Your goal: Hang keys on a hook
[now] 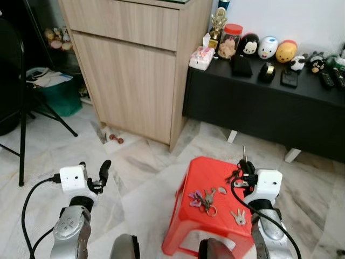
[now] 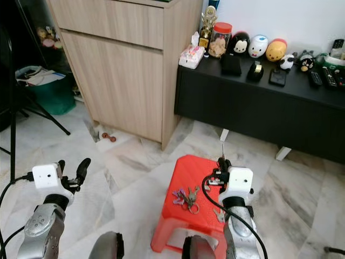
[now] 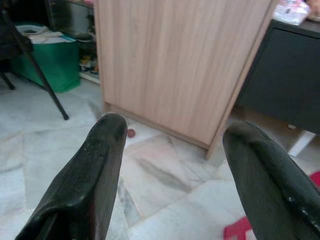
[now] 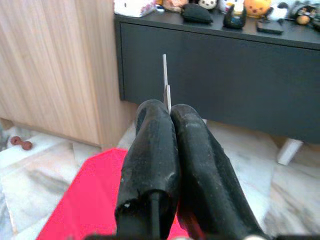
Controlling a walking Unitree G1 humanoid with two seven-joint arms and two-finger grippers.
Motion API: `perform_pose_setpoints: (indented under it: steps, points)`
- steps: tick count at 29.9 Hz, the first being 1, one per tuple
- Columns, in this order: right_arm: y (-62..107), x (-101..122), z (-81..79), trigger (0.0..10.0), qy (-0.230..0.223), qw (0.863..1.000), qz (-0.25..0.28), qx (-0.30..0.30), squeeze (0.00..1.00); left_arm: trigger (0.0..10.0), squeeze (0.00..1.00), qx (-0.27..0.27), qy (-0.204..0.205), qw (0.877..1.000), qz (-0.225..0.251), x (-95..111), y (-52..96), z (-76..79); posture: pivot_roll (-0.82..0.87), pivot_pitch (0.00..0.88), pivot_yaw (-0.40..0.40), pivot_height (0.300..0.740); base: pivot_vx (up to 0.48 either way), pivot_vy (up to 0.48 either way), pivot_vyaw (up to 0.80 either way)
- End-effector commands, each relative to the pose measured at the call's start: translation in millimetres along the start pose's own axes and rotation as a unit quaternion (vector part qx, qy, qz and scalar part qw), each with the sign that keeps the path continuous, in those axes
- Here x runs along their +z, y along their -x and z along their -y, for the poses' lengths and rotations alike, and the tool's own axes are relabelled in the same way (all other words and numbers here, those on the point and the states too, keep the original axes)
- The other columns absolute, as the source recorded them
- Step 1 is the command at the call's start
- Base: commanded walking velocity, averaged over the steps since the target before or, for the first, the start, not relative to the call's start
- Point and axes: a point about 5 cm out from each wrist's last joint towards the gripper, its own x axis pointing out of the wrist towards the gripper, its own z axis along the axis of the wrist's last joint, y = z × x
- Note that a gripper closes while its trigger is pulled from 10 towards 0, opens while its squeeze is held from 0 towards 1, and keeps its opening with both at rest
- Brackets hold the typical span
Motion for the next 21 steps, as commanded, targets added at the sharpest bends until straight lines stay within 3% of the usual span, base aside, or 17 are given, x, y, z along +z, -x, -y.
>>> perform_pose_setpoints:
  steps: [1, 7, 21]
  points:
    - [1.9, 2.0, 3.1, 10.0, 0.001, 1.000, 0.002, -0.005, 0.00, 10.0, 0.00, 0.002, -0.001, 1.000, -0.002, -2.0, 0.3, -2.5, 0.03, 0.000, -0.086, 0.621, -0.322, 0.000, 0.00]
    - [1.5, 1.7, 3.8, 10.0, 0.003, 1.000, -0.001, -0.007, 0.00, 10.0, 0.00, 0.001, -0.002, 1.000, -0.001, -1.6, -0.3, -2.7, 0.03, 0.000, -0.086, 0.621, -0.301, 0.000, 0.00]
    - [-0.8, 2.5, 2.9, 10.0, -0.002, 1.000, -0.005, -0.003, 0.00, 10.0, 0.00, 0.001, -0.009, 1.000, -0.007, -2.9, -2.2, -2.9, 0.04, 0.000, -0.091, 0.621, 0.000, 0.000, 0.00]
